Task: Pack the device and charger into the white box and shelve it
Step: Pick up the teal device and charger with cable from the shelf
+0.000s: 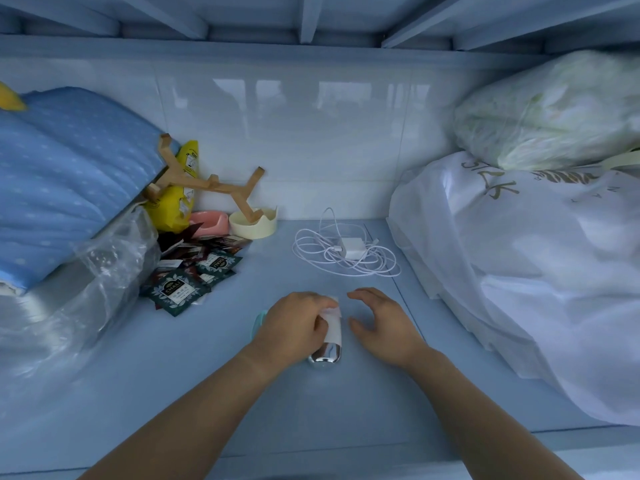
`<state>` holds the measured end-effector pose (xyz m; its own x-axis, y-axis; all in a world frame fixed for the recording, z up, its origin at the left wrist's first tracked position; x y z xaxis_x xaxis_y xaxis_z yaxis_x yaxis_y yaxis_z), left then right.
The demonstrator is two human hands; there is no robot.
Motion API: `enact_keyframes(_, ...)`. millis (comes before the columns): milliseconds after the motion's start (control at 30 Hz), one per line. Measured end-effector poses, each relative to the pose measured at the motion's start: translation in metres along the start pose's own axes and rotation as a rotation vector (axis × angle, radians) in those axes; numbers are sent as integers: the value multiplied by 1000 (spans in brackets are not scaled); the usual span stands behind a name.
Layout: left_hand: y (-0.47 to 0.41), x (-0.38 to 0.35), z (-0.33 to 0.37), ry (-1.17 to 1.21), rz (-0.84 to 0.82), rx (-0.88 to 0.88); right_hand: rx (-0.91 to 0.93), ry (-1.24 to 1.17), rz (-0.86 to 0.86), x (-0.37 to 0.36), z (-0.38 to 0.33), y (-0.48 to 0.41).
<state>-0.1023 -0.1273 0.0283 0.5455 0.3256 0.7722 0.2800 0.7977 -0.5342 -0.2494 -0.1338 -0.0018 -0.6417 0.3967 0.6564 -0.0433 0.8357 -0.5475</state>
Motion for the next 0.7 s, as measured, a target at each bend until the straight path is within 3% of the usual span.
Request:
enact_keyframes(367, -25, -11, -11, -41, 80, 111, 18, 13, -15, -1, 25, -32)
enact_keyframes(700, -67, -39, -31, -60, 57, 192, -5, 61, 80, -4, 42, -65)
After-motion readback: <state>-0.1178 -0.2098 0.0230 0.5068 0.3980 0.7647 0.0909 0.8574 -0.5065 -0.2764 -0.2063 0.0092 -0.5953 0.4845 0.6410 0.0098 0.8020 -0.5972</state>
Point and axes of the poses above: each hand's wrist, its own y-axis away from the middle knuckle, its own x-axis out of the back of the hand, z = x × y, the point moved 6 cm from there along -y, towards the middle knuckle, and after that the axes turned 12 degrees about z, right-handed, at the moved point
